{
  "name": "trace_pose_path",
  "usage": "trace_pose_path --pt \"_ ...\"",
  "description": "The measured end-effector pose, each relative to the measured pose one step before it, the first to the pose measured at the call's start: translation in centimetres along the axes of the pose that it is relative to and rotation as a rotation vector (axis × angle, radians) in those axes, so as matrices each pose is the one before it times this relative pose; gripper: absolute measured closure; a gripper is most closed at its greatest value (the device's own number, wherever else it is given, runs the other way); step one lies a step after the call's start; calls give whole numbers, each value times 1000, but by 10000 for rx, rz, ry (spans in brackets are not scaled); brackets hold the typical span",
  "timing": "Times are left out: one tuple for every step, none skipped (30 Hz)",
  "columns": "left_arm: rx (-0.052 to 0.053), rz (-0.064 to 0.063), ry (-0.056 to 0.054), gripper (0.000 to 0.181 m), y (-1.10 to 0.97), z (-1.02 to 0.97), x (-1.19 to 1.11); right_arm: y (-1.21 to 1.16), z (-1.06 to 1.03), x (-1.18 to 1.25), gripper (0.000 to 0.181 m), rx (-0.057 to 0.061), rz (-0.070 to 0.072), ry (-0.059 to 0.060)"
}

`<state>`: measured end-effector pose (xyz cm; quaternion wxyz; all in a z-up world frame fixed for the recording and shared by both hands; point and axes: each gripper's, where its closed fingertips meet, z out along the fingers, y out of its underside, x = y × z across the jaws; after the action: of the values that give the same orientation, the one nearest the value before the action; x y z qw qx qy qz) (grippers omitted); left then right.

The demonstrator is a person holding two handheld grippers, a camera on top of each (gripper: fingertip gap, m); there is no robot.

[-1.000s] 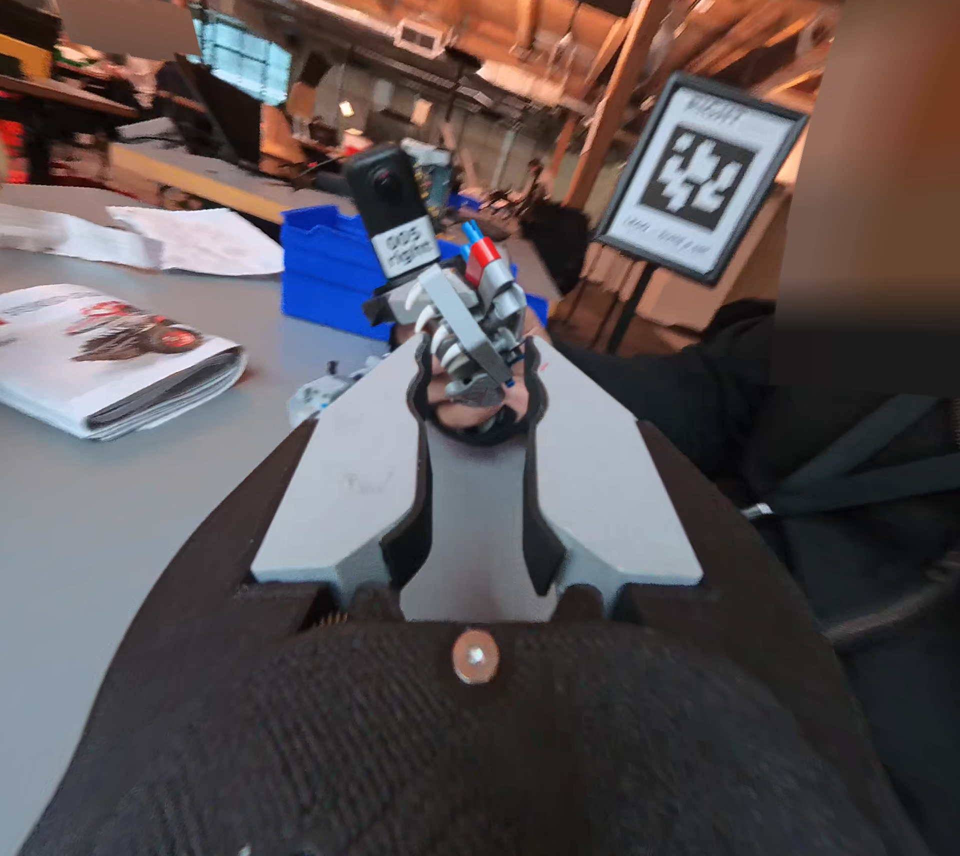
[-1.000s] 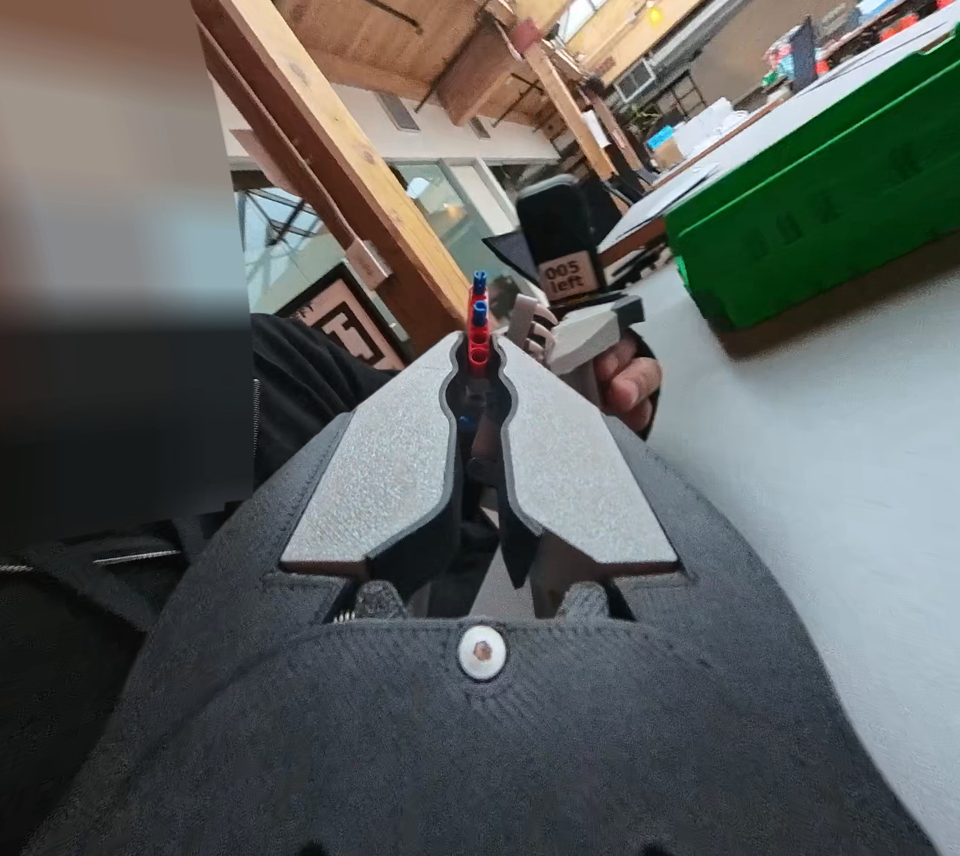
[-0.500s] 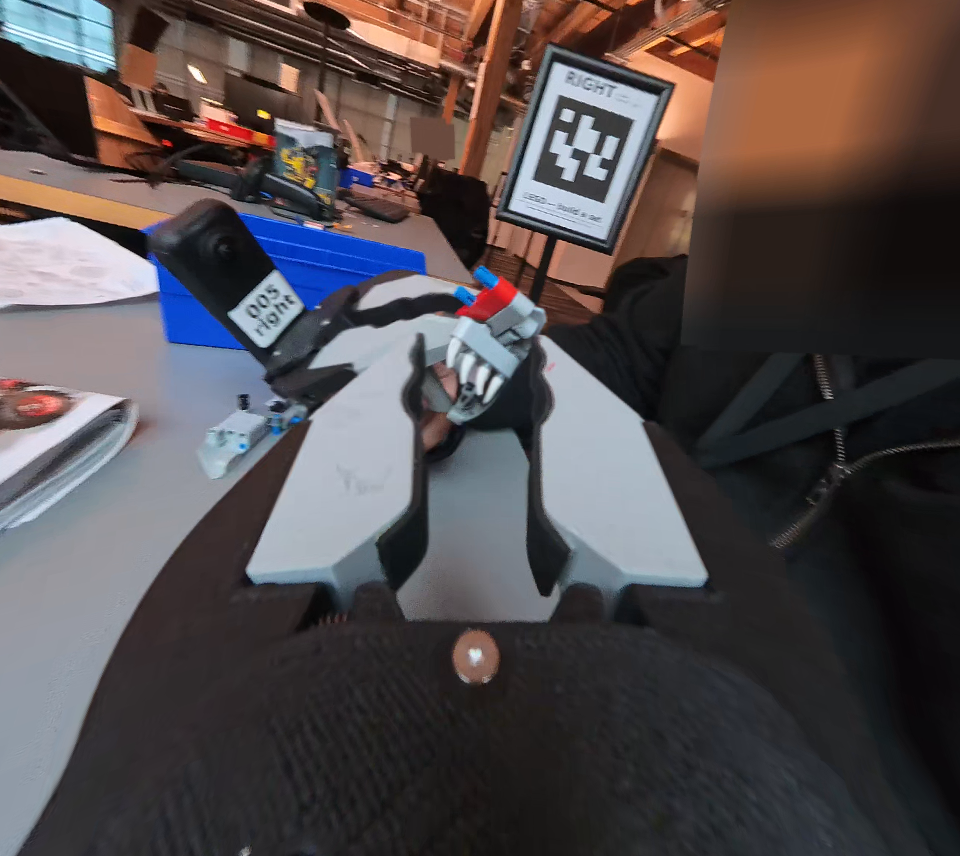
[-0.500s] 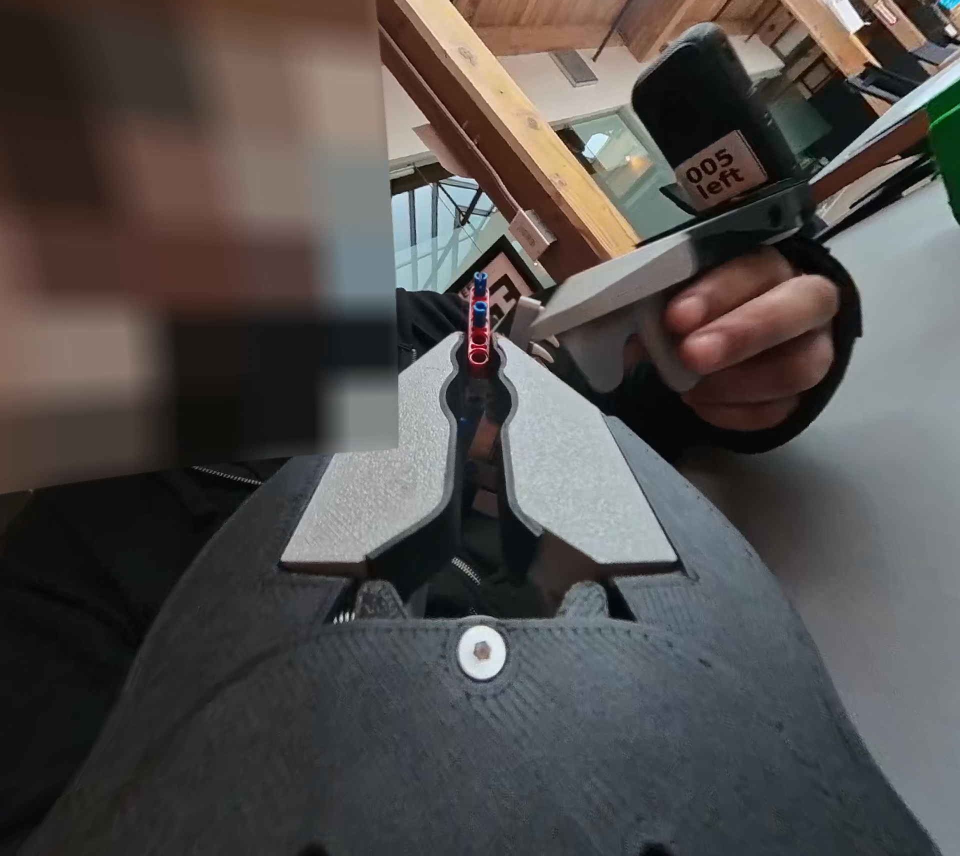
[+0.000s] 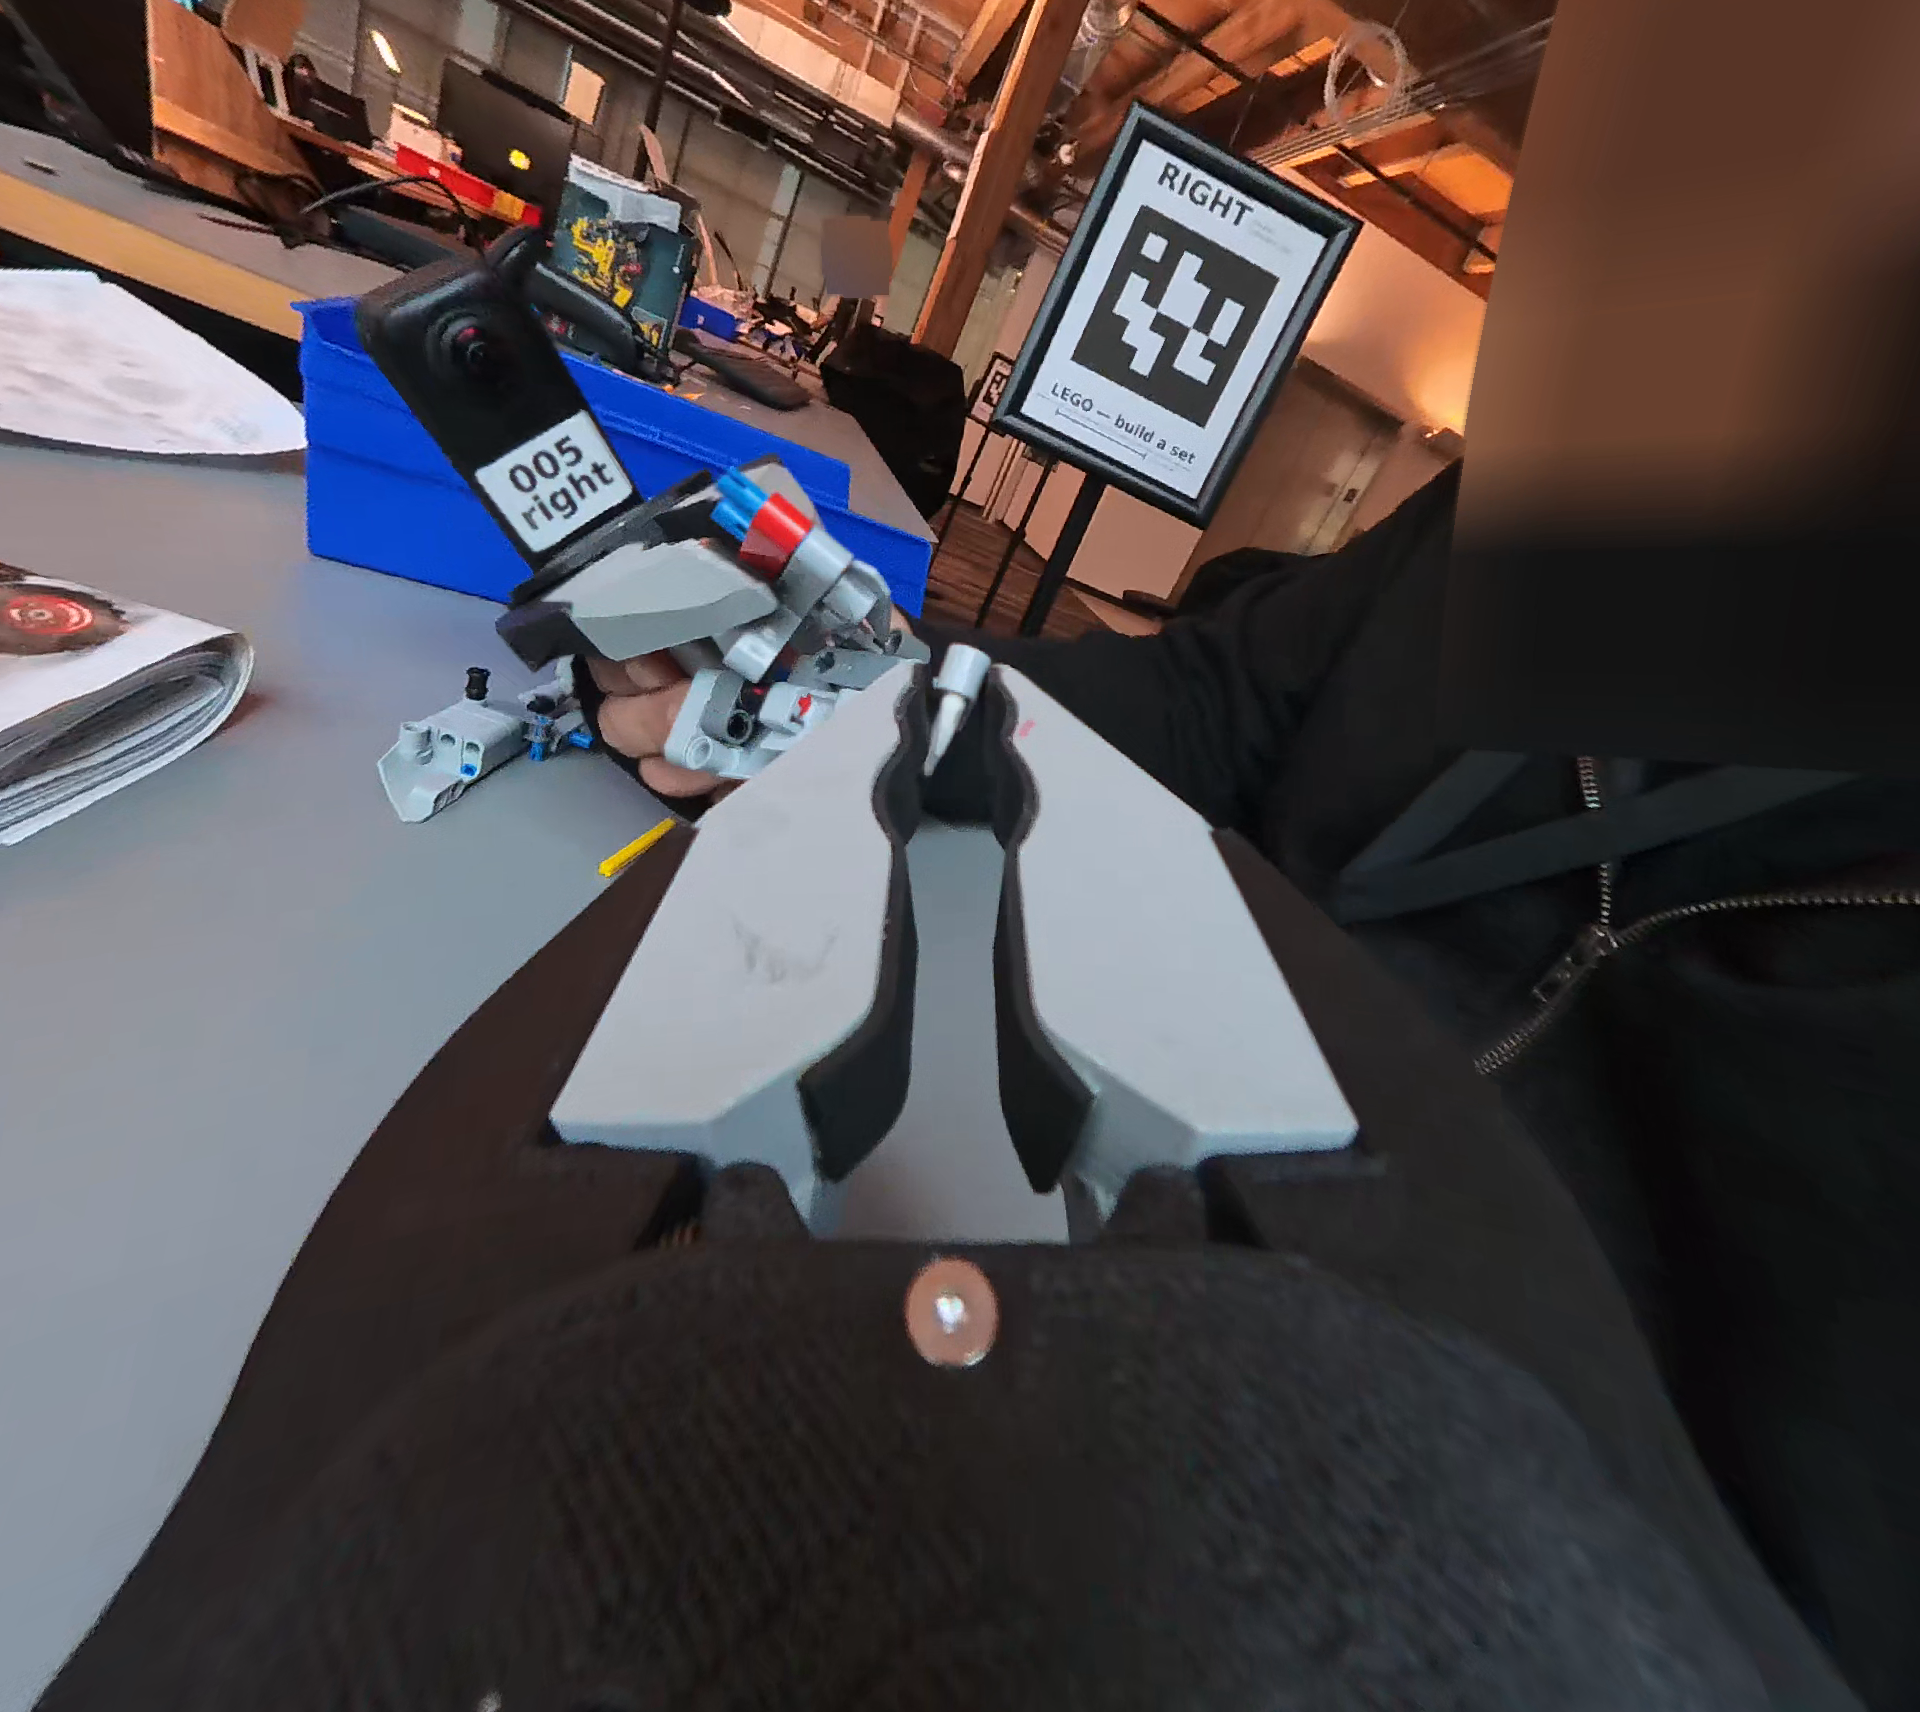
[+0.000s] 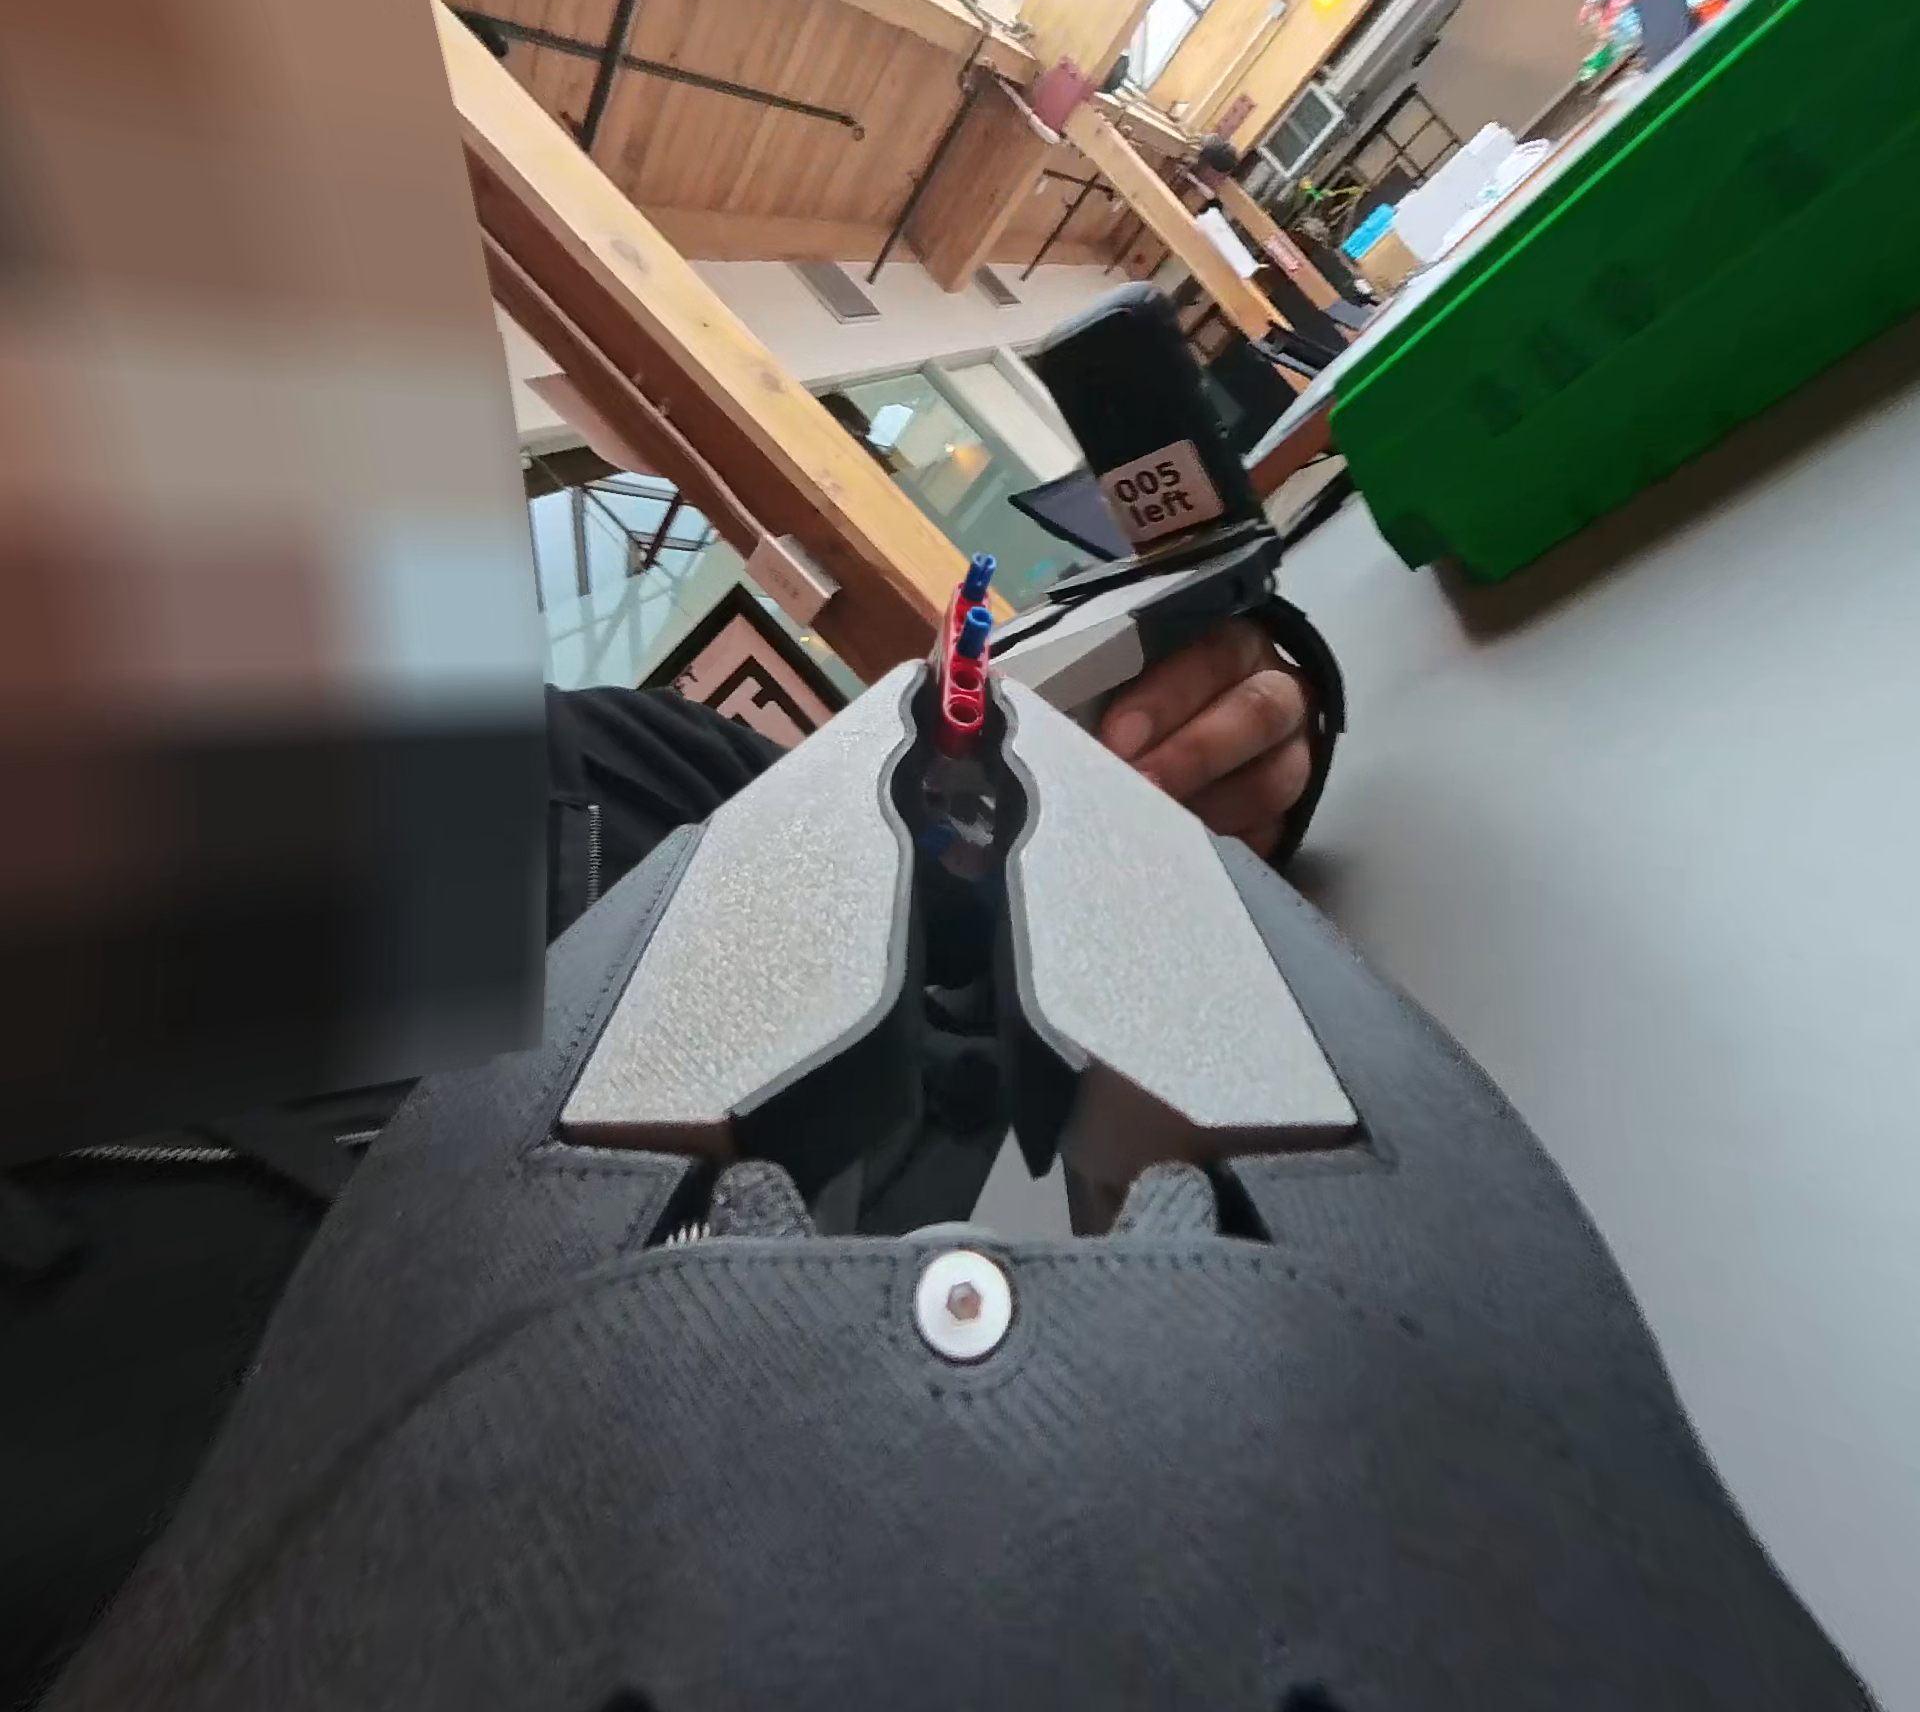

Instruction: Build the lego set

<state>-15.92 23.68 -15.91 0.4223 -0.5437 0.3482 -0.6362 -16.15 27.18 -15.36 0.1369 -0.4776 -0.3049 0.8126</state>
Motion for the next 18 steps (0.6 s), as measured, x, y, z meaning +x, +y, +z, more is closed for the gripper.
trace_pose_path --pt "-103 60 -159 173 94 -117 -255 -164 -85 396 177 111 -1 232" --pt "-106 149 -314 174 81 -120 -419 -112 -83 425 176 91 50 216" --pt "-86 66 -146 174 62 -24 -192 83 23 378 176 -60 18 236" --pt "56 -93 13 174 -61 38 -33 45 86 85 175 -44 17 63" --pt "180 -191 111 174 -155 21 43 -14 8 -184 174 -63 32 -125" --pt "200 -171 130 174 -198 -30 55 49 -26 -106 171 -104 -61 -12" --pt "68 -106 78 174 -114 -85 29 103 20 -192 166 -141 -96 -22" --pt "-7 -7 115 174 -52 -97 146 210 50 -171 165 -212 -97 -6" --pt "30 5 105 174 -58 -36 182 278 59 -21 165 -241 -102 61" --pt "-33 13 74 175 75 45 149 284 86 -100 163 -231 -6 -47" --pt "-122 5 150 175 196 93 254 228 86 -240 162 -184 173 -242" --pt "-75 30 58 175 90 55 123 89 55 -98 161 -76 276 -202" --pt "-45 39 -41 175 30 -35 -59 144 46 65 159 -72 263 -106" --pt "18 11 -29 175 -67 -114 -63 192 39 117 158 -105 197 -54" --pt "132 16 16 175 -258 -170 33 195 77 159 158 -94 143 22" --pt "203 38 56 173 -385 -163 140 183 105 16 169 -107 83 -29" --pt "105 22 66 173 -231 -56 180 -46 55 -130 170 33 -21 -64" --pt "39 42 -87 173 -75 -16 -98 -208 -79 15 171 123 -81 59"
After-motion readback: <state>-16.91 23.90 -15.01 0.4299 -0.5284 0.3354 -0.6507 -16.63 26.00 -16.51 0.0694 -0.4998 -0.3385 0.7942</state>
